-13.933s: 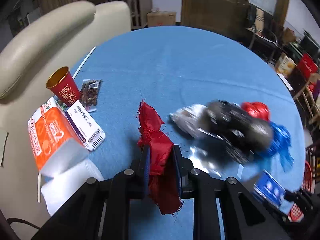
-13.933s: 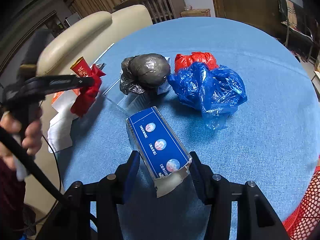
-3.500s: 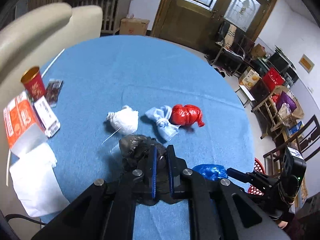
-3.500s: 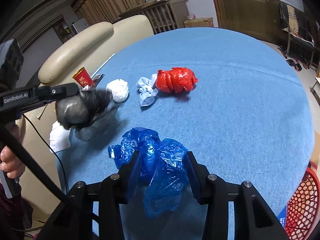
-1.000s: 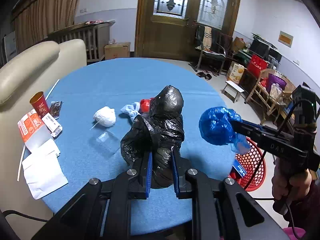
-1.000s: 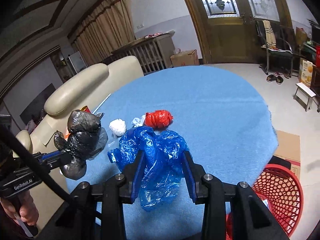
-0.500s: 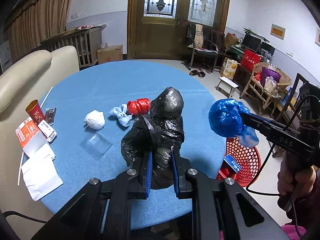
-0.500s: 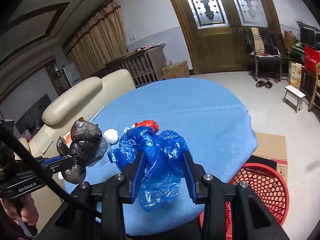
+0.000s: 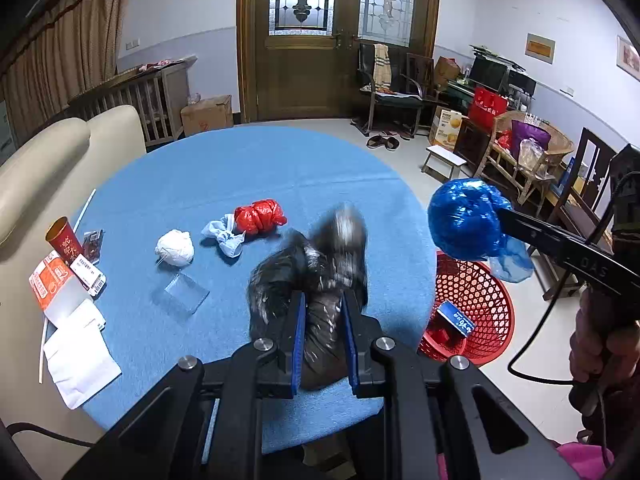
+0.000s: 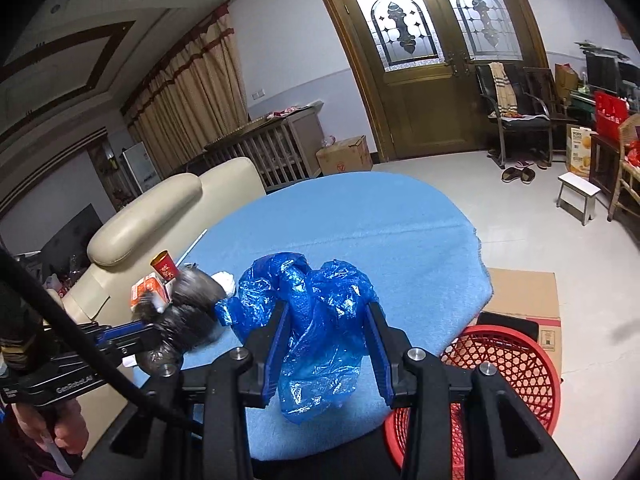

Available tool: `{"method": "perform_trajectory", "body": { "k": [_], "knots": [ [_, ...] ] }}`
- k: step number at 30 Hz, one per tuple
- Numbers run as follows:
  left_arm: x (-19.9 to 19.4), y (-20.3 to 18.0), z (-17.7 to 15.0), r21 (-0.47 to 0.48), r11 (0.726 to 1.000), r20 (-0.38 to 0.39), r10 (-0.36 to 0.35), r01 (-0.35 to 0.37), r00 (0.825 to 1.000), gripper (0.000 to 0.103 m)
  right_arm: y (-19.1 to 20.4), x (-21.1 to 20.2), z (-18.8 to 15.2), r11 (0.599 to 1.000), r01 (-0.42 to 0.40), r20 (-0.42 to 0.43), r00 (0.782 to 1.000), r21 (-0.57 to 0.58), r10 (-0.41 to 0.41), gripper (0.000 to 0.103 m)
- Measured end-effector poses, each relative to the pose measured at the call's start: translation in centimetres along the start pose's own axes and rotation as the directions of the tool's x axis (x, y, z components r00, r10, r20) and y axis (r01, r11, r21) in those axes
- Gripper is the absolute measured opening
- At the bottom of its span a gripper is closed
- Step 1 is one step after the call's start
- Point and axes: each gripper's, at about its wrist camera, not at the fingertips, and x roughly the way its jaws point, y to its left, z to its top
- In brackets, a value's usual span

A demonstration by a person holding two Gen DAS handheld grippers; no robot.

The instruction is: Collect trash

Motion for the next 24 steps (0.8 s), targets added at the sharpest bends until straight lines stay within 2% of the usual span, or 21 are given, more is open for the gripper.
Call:
{"method": "perform_trajectory", "body": {
  "k": [12, 18, 24],
  "knots": [
    [0.7, -0.8, 0.1, 0.009, 1.000, -0.002, -0.013, 0.013, 1.000, 0.018, -2.2, -3.1, -0.6, 0.999, 0.025, 0.008, 1.000, 0.032, -0.025, 0.041],
    [2.9, 2.8, -0.9, -0.080, 0.996, -0.054, 0.024, -0.028, 0.998, 0.018, -3.1, -2.5, -1.2, 0.998, 0.036, -0.012, 0.999, 0.057, -0.035, 0.041],
    [3.4, 4.7, -2.4, -0.109, 0.993, -0.089, 0.038, -0.048, 0.995, 0.018, -3.3, -2.0, -1.5, 0.997, 0.038, -0.030, 0.999, 0.066, -0.036, 0.041]
  ]
}}
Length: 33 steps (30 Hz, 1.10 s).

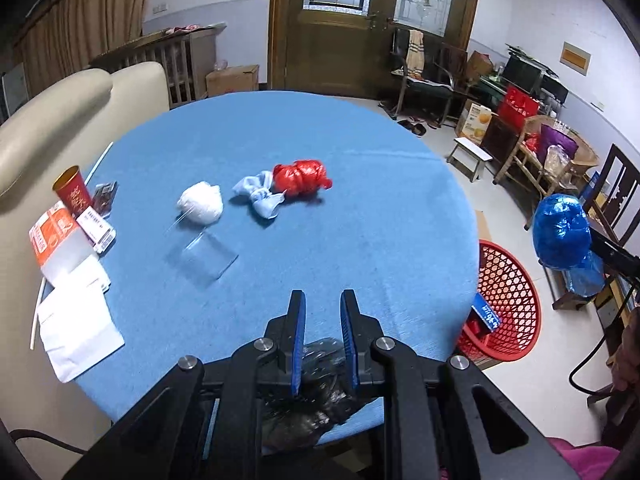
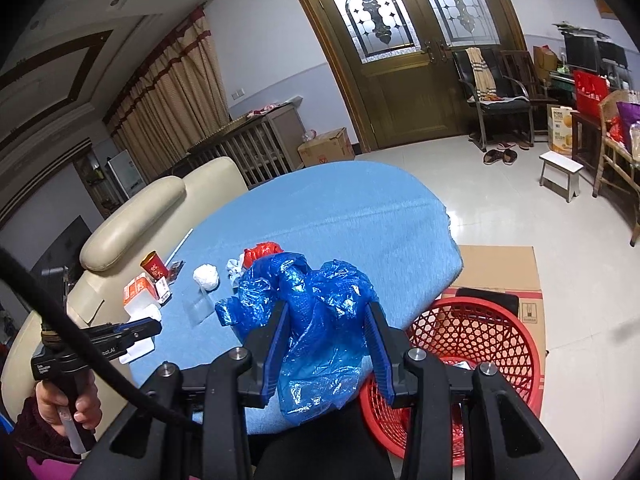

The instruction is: Collect trash

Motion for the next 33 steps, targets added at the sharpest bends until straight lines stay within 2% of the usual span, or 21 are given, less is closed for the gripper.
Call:
{"method": "perform_trajectory", "body": {
  "k": [3, 5, 6, 7, 10, 15, 26, 27, 30, 33],
  "knots": [
    [0.1, -0.1, -0.9, 0.017, 0.999, -0.028, -0.027, 0.028, 0.999, 0.020, 0.2, 0.3, -0.1, 1.000, 0.003, -0.007, 1.000, -0.004, -0.003, 0.041],
    [0.1, -0.5, -2.0, 0.060, 0.998, -0.041, -0.020, 0.022, 0.999, 0.039, 0.3, 0.4, -0.1, 1.000, 0.002, -0.012, 1.000, -0.005, -0.002, 0.041],
    [0.1, -0.5, -2.4, 0.075, 0.997, -0.045, -0.011, 0.014, 0.999, 0.061, 0.3, 0.4, -0.1, 1.000, 0.001, -0.014, 1.000, -0.006, -0.001, 0.041],
    [0.1, -0.4, -3.1, 0.089, 0.996, -0.048, -0.001, 0.005, 0.999, 0.069, 0.3, 0.5, -0.1, 1.000, 0.003, -0.015, 1.000, -0.008, -0.003, 0.041],
    [0.6, 0.5, -4.7, 0.086, 0.996, -0.087, -0.007, 0.014, 0.996, 0.069, 0.3, 0.5, 0.0, 1.000, 0.002, -0.018, 1.000, -0.006, -0.003, 0.041],
    [2.4, 2.5, -6.2, 0.026, 0.999, -0.165, -0.034, 0.039, 0.986, 0.069, 0.4, 0.9, -0.1, 1.000, -0.003, -0.029, 1.000, -0.003, 0.002, 0.041],
    [4.3, 1.8, -6.9, 0.056, 0.994, -0.175, -0.080, 0.091, 0.981, 0.069, 0.9, 1.7, 0.0, 1.000, -0.009, -0.050, 0.999, -0.021, 0.008, 0.041],
    [4.4, 1.7, -6.9, 0.060, 0.994, -0.172, -0.082, 0.093, 0.982, 0.067, 0.9, 1.7, -0.1, 1.000, -0.010, -0.051, 0.999, -0.021, 0.009, 0.041],
    [4.4, 1.5, -6.9, 0.059, 0.990, -0.174, -0.119, 0.131, 0.978, 0.049, 0.9, 1.8, 0.0, 1.000, -0.011, -0.053, 0.999, -0.020, 0.010, 0.041],
    [4.2, 1.0, -6.9, 0.082, 0.989, -0.162, -0.105, 0.119, 0.981, 0.041, 0.9, 1.7, 0.0, 1.000, -0.011, -0.052, 0.999, -0.022, 0.010, 0.041]
  ]
}}
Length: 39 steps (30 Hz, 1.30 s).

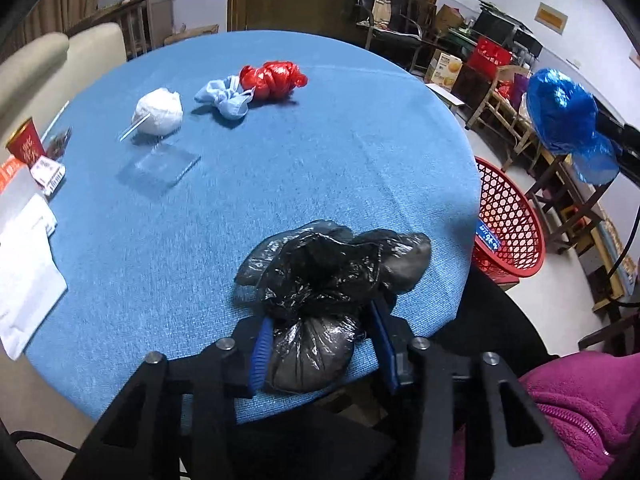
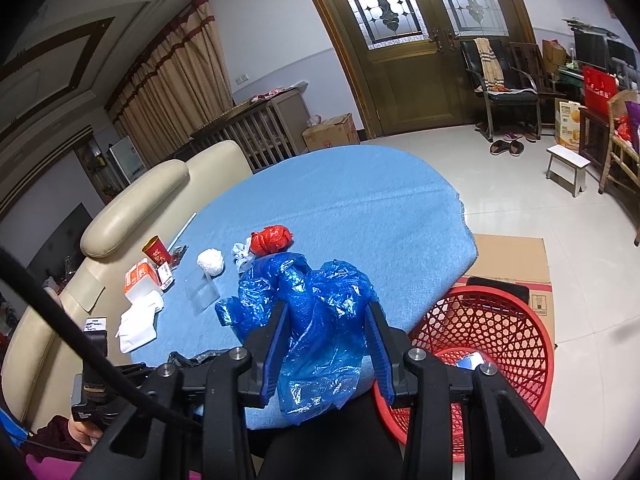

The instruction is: Collect trash

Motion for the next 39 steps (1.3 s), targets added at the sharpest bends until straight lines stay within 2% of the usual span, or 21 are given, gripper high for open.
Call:
{"method": "perform_trajectory", "body": {
  "k": [3, 8, 9, 10, 17, 22, 28, 30, 32, 33, 34, 35, 36, 39],
  "knots": [
    [-0.5, -0.3, 0.2, 0.009, 1.000, 0.017, 0.019, -0.020, 1.000, 0.031, 0.0, -0.3, 0.0, 1.000, 0.001, 0.008, 1.000, -0.001, -0.001, 0.041],
    [-1.3, -0.3, 0.9, 0.008, 0.998, 0.045, 0.055, -0.056, 0.997, 0.020, -0.4, -1.1, 0.0, 1.000, 0.010, 0.025, 1.000, 0.010, -0.010, 0.041],
    [-1.5, -0.3, 1.1, 0.004, 0.998, 0.047, 0.061, -0.061, 0.997, 0.011, -0.5, -1.2, -0.1, 1.000, 0.012, 0.027, 1.000, 0.013, -0.013, 0.041],
    [-1.7, -0.2, 1.4, 0.000, 0.998, 0.049, 0.069, -0.069, 0.996, 0.009, -0.6, -1.3, -0.1, 1.000, 0.013, 0.028, 1.000, 0.015, -0.013, 0.041],
    [-3.4, -0.5, 3.3, 0.003, 0.996, 0.107, 0.089, -0.089, 0.990, 0.008, -1.8, -2.2, -0.3, 0.999, 0.024, 0.042, 0.999, 0.042, -0.026, 0.041],
    [-3.1, -0.3, 3.4, 0.007, 0.995, 0.103, 0.095, -0.096, 0.990, 0.008, -2.6, -2.8, -0.4, 0.998, 0.039, 0.048, 0.998, 0.058, -0.041, 0.041],
    [-2.0, -0.4, 2.1, 0.031, 0.998, 0.066, 0.061, -0.063, 0.996, 0.008, -3.3, -2.8, -0.5, 0.996, 0.039, 0.036, 0.998, 0.082, -0.042, 0.041],
    [-1.7, -0.3, 1.8, 0.033, 0.998, 0.050, 0.050, -0.052, 0.998, 0.012, -3.2, -2.7, -0.6, 0.996, 0.044, 0.031, 0.998, 0.078, -0.046, 0.041],
    [-1.5, -0.1, 1.5, 0.028, 0.999, 0.043, 0.030, -0.031, 0.999, 0.021, -3.0, -2.7, -0.6, 0.996, 0.044, 0.027, 0.999, 0.073, -0.046, 0.041],
    [-1.5, 0.0, 1.4, 0.025, 0.999, 0.044, 0.021, -0.022, 0.999, 0.036, -2.9, -2.7, -0.6, 0.997, 0.045, 0.027, 0.999, 0.069, -0.047, 0.041],
    [-1.5, 0.1, 1.3, 0.023, 1.000, 0.044, 0.004, -0.005, 0.999, 0.056, -2.9, -2.6, -0.4, 0.997, 0.045, 0.027, 0.999, 0.066, -0.047, 0.041],
    [-1.6, 0.2, 1.1, 0.023, 1.000, 0.049, -0.010, 0.009, 0.999, 0.062, -2.8, -2.6, -0.4, 0.997, 0.046, 0.026, 0.999, 0.063, -0.048, 0.041],
    [-1.6, 0.1, 1.0, 0.025, 1.000, 0.056, -0.015, 0.013, 0.998, 0.065, -2.7, -2.5, -0.4, 0.997, 0.045, 0.024, 0.999, 0.062, -0.046, 0.041],
    [-1.2, -0.1, 0.7, 0.036, 0.999, 0.041, -0.035, 0.034, 0.999, 0.065, -2.7, -2.4, -0.5, 0.997, 0.044, 0.021, 0.999, 0.063, -0.046, 0.041]
  ]
}}
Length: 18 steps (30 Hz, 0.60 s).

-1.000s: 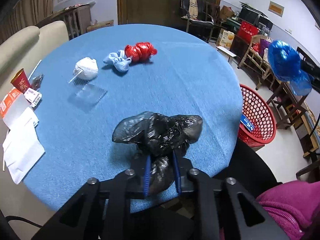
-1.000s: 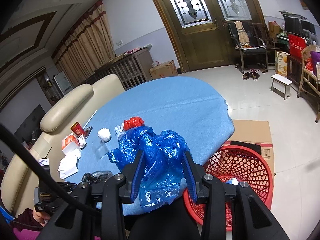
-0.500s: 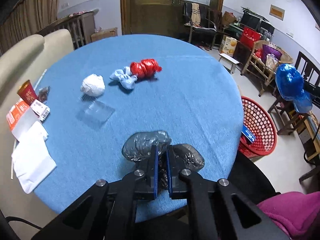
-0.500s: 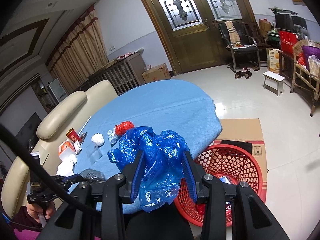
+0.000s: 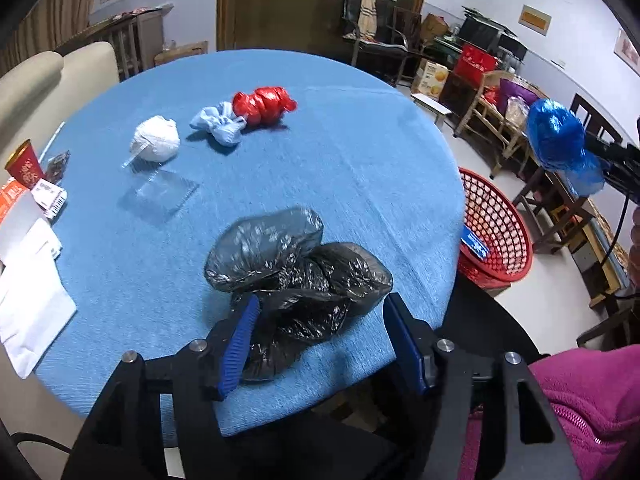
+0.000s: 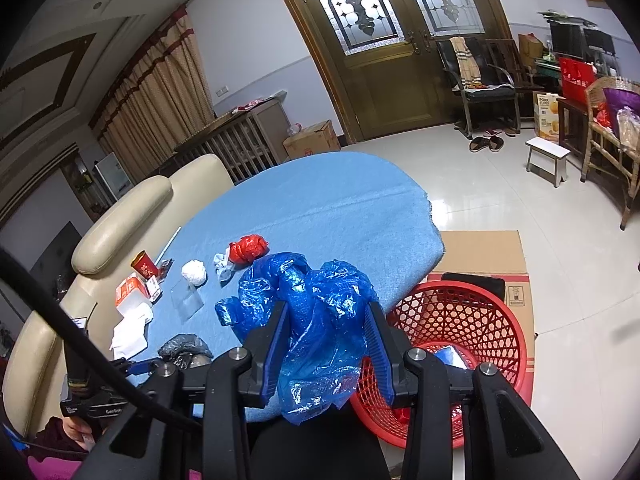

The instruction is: Collect trash

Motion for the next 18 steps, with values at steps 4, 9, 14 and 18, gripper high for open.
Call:
{"method": "perform_trajectory", "body": {
  "k": [4, 9, 14, 18],
  "knots": [
    [0.73, -0.16, -0.47, 0.012, 1.000, -0.014, 0.003, -0.003, 1.000, 0.065, 0.03, 0.00, 0.01, 1.000, -0.001, -0.001, 1.000, -0.006, 0.001, 0.041],
    [0.79, 0.04, -0.29, 0.010, 1.000, -0.001, 0.028, -0.028, 1.000, 0.040, -0.15, 0.00, 0.02, 1.000, -0.005, -0.003, 1.000, -0.005, 0.005, 0.041],
    [0.71, 0.48, -0.07, -0.008, 0.999, 0.008, 0.046, -0.045, 0.999, 0.019, -0.16, 0.13, 0.01, 1.000, -0.010, -0.005, 1.000, -0.003, 0.010, 0.041],
    [0.31, 0.18, 0.21, -0.007, 0.998, 0.029, 0.062, -0.062, 0.998, 0.008, -0.29, 0.10, 0.03, 1.000, -0.008, -0.002, 1.000, -0.005, 0.008, 0.041]
  ]
}}
